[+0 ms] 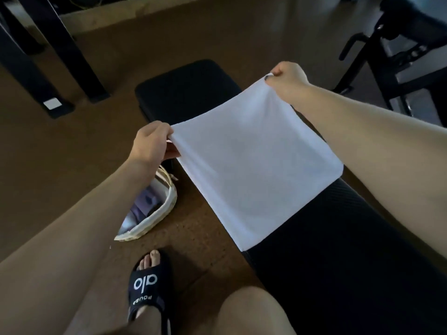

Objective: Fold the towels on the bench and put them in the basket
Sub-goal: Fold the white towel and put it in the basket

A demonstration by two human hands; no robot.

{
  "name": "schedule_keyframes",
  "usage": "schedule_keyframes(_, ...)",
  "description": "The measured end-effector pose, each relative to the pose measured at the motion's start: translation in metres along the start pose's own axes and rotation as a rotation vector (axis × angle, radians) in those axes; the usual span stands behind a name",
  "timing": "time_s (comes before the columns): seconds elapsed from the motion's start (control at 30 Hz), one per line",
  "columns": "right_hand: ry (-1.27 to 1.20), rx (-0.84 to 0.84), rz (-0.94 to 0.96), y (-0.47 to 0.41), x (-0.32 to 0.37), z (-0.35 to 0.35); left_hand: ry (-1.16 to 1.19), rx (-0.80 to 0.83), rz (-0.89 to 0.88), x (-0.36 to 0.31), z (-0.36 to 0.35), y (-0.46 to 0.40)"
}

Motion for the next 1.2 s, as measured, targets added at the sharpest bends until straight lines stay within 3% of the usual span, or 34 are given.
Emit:
schedule_keyframes(0.1, 0.080, 0.029, 0.006, -0.008, -0.017, -0.029, -0.120, -0.081, 0.037, 0.016, 0.001, -0.016)
schedule_keyframes(0.3, 0.098, 0.028, -0.070, 0.001, -0.038, -0.043, -0.318, -0.185, -0.083, 0.022, 0.004, -0.019)
schedule_keyframes(0.43, 0.089, 0.160, -0.191, 0.021, -0.043, -0.030, -0.377, -0.164, 0.036, 0.031, 0.002, -0.009)
schedule_keyframes(0.53, 0.047, 0.257, -0.332, 0.048, -0.055, -0.014, -0.348, -0.039, 0.198, 0.044, -0.006, 0.007)
schedule_keyframes(0.8, 0.068, 0.385, -0.431, 0.117, -0.089, 0.029, -0.328, 0.327, 0.420, 0.066, -0.042, 0.085)
schedule_keyframes(0.97, 0.037, 0.394, -0.451, 0.155, -0.099, 0.043, -0.346, 0.264, 0.332, 0.071, -0.050, 0.114)
schedule_keyframes(1.07, 0.012, 0.301, -0.433, 0.166, -0.101, 0.053, -0.270, 0.227, 0.358, 0.073, -0.048, 0.120)
schedule_keyframes(1.2, -0.029, 0.147, -0.425, 0.182, -0.096, 0.065, -0.268, 0.322, 0.409, 0.081, -0.054, 0.137)
Point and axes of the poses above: each hand's wrist, its own y-axis away from the middle knuckle, its own z-axis out of the back of the hand, x = y × z, the point moved 4 cm from there along -y, towards the middle knuckle, and after that the axes turned 9 degrees about z, right-handed, at the moved point
